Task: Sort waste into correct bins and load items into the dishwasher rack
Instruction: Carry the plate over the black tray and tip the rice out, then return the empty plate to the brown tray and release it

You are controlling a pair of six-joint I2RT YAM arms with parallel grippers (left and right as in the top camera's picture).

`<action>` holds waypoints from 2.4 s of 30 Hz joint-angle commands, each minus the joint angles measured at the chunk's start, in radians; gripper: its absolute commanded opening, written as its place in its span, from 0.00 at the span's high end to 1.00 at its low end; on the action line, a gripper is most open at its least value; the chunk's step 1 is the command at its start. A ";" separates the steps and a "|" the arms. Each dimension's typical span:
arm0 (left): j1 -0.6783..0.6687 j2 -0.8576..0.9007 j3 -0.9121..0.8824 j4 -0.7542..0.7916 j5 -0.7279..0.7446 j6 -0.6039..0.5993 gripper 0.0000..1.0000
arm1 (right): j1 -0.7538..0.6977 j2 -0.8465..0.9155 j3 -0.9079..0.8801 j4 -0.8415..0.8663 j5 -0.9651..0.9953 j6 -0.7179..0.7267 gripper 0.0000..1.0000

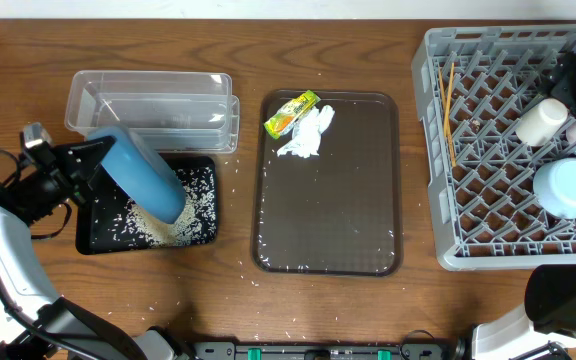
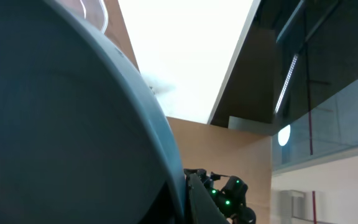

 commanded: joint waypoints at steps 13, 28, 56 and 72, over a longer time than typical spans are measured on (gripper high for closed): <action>0.037 0.006 0.001 0.045 0.014 -0.042 0.94 | -0.006 0.002 0.002 0.000 0.006 0.018 0.01; -0.171 -0.029 0.001 0.069 0.056 0.053 0.94 | -0.006 0.002 0.002 0.000 0.006 0.018 0.01; -1.530 0.012 0.002 0.523 -1.353 0.212 0.92 | -0.006 0.002 0.002 0.000 0.006 0.018 0.01; -1.646 0.255 0.002 0.611 -1.353 0.311 0.83 | -0.006 0.002 0.002 0.000 0.006 0.018 0.01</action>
